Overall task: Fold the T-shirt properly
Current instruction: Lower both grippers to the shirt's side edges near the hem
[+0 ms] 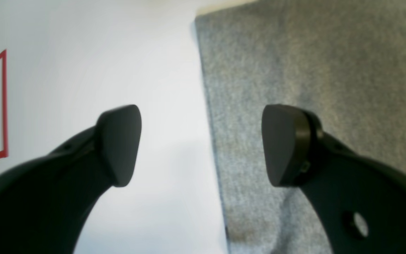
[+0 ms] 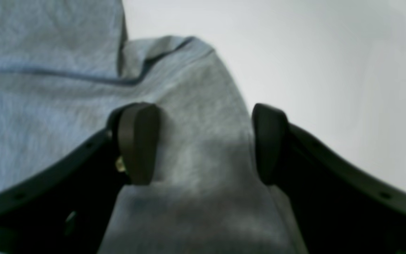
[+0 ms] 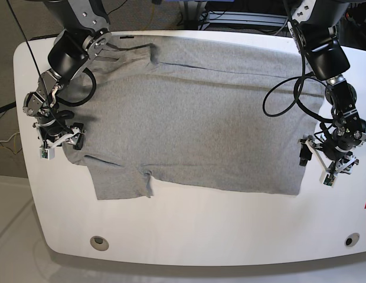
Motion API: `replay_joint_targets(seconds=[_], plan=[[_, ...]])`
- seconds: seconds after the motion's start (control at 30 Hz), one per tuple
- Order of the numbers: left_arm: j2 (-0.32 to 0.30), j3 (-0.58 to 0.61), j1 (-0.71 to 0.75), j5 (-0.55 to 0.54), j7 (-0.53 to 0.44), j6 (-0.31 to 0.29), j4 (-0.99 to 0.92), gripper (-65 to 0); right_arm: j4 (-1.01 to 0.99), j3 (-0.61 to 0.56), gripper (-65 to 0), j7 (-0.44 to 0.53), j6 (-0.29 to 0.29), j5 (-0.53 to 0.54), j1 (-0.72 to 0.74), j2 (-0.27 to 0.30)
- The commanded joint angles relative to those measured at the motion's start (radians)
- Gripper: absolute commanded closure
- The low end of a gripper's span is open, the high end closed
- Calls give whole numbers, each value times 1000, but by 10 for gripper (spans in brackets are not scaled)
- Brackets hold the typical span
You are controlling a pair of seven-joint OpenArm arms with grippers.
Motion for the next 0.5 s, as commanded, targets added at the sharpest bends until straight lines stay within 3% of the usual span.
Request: replay_joint_targets(seconds=[0.0, 0.47], plan=[[-16, -2, -35, -10, -19, 2, -8, -509, 17, -5, -394, -57, 6, -27, -4, -9], [-18, -6, -37, -10, -48, 2, -41, -509, 17, -111, -393, -59, 6, -27, -19, -48]])
